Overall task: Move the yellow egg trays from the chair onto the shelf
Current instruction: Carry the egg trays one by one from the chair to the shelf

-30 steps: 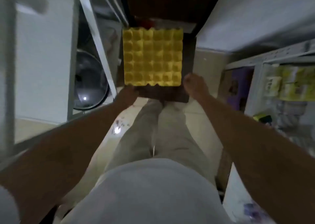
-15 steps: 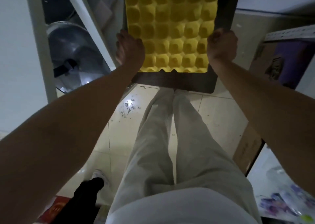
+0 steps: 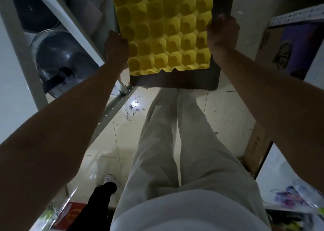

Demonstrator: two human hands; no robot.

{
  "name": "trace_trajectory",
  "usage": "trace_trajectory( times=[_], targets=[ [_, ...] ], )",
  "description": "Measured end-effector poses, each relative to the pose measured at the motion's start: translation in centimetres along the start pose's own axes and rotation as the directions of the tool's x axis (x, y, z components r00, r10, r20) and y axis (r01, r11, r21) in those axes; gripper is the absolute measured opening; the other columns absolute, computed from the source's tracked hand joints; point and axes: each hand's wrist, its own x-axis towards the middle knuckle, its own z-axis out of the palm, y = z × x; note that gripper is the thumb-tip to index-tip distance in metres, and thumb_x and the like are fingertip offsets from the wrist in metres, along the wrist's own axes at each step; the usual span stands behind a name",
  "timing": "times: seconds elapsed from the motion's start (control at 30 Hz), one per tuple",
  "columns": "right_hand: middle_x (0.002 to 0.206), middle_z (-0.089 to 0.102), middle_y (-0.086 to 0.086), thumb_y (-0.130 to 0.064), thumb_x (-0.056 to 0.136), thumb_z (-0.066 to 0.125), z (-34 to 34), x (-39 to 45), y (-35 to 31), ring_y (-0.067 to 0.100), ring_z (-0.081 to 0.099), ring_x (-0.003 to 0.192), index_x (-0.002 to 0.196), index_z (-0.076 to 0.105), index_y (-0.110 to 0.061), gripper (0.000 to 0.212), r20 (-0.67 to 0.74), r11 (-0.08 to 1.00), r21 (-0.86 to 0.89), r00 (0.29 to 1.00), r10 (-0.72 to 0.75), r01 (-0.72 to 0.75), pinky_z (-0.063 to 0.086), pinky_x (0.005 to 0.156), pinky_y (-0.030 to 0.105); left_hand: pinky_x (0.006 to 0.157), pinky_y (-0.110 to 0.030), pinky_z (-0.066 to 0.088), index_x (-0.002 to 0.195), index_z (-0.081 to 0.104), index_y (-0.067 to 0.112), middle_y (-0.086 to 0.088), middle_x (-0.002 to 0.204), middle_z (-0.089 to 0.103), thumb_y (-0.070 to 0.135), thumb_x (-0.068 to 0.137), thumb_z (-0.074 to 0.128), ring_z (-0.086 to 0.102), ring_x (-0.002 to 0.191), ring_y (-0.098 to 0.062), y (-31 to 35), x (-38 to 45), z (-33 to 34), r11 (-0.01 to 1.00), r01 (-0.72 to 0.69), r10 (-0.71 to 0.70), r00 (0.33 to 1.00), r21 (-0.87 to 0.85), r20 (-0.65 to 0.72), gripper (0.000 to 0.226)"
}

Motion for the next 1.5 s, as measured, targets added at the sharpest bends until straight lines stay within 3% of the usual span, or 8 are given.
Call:
trace_trajectory(
  times=[0.23,0.43,0.6,0.8,1.03,1.17,1.33,1.5],
  targets=[
    [0.112,0.073,0.002,-0.020,0.097,0.044,-0.5,-1.2,-0.1,0.020,0.068,0.108,0.113,0.070,-0.020,0.030,-0.058,0.999,0.006,0.997,0.042,-0.041,0.041,0.070,0.025,0.093,-0.042,0.056,0.125,0.062,0.009,-0.011,0.122,0.069,0.031,0.094,0.047,0.067,0.112,-0.031,1.8,-2.8,-3.5,0.997,0.071,-0.072,0.994,0.016,0.077,0.041],
    [0.111,0.072,0.003,-0.023,0.095,0.053,-2.8,-2.7,-0.4,0.020,0.068,0.104,0.115,0.066,-0.014,0.026,-0.054,0.989,0.142,0.997,0.061,-0.052,0.043,0.072,0.026,0.073,-0.038,0.042,0.125,0.057,0.014,-0.006,0.117,0.070,0.030,0.097,0.042,0.067,0.106,-0.030,3.6,-6.1,-6.7,0.995,0.082,-0.080,0.996,0.052,-0.038,0.035],
    [0.082,0.061,0.004,-0.017,0.091,0.057,-6.6,-6.6,0.0,0.013,0.054,0.077,0.091,0.059,-0.015,0.003,-0.190,0.926,0.374,0.981,0.033,0.041,0.032,0.063,0.018,0.076,-0.041,0.049,0.131,0.050,0.010,-0.010,0.111,0.067,0.032,0.099,0.034,0.066,0.099,-0.033,5.3,-10.0,-11.0,0.996,-0.054,0.037,0.979,-0.078,-0.200,0.043],
    [0.066,0.042,-0.012,-0.007,0.089,0.058,-14.8,-15.6,3.2,-0.005,0.044,0.059,0.077,0.045,-0.019,0.021,-0.290,0.793,0.609,0.934,0.208,0.012,0.033,0.058,0.009,0.073,-0.035,0.046,0.108,0.039,0.020,-0.002,0.098,0.052,0.029,0.095,0.038,0.052,0.085,-0.018,10.0,-15.9,-16.9,0.888,-0.353,0.324,0.935,-0.294,-0.144,0.016],
    [0.067,0.050,-0.011,-0.016,0.090,0.059,-25.9,-28.4,10.9,0.001,0.048,0.062,0.084,0.052,-0.013,0.010,-0.392,0.601,0.799,0.786,0.479,0.032,0.036,0.056,0.014,0.065,-0.036,0.045,0.118,0.046,0.014,0.007,0.082,0.058,0.031,0.091,0.041,0.058,0.069,-0.014,19.8,-29.6,-24.0,0.673,-0.623,0.660,0.749,-0.399,-0.057,0.032],
    [0.065,0.053,-0.009,-0.017,0.092,0.062,-32.2,-35.8,16.6,-0.003,0.047,0.057,0.082,0.052,-0.018,0.014,-0.452,0.539,0.838,0.662,0.598,0.084,0.037,0.052,0.009,0.074,-0.043,0.053,0.119,0.050,0.022,0.001,0.090,0.066,0.034,0.092,0.045,0.065,0.080,-0.024,24.7,-38.6,-26.2,0.537,-0.710,0.825,0.554,-0.456,0.109,0.030],
    [0.058,0.047,-0.014,-0.015,0.092,0.062,-36.5,-43.6,24.1,0.003,0.041,0.054,0.083,0.053,-0.010,0.014,-0.479,0.482,0.866,0.492,0.727,0.130,0.035,0.050,0.013,0.058,-0.028,0.040,0.111,0.045,0.033,0.006,0.090,0.063,0.035,0.094,0.048,0.059,0.072,-0.010,27.6,-49.9,-24.7,0.380,-0.784,0.925,0.323,-0.491,0.200,0.017],
    [0.058,0.051,-0.017,-0.021,0.091,0.063,-37.4,-48.6,30.3,0.002,0.045,0.052,0.081,0.054,-0.017,0.014,-0.445,0.433,0.893,0.365,0.818,0.120,0.037,0.048,0.011,0.058,-0.026,0.040,0.110,0.045,0.033,0.008,0.088,0.064,0.035,0.093,0.048,0.062,0.075,-0.009,29.5,-58.6,-21.8,0.306,-0.816,0.941,0.181,-0.490,0.287,0.017]
  ],
)
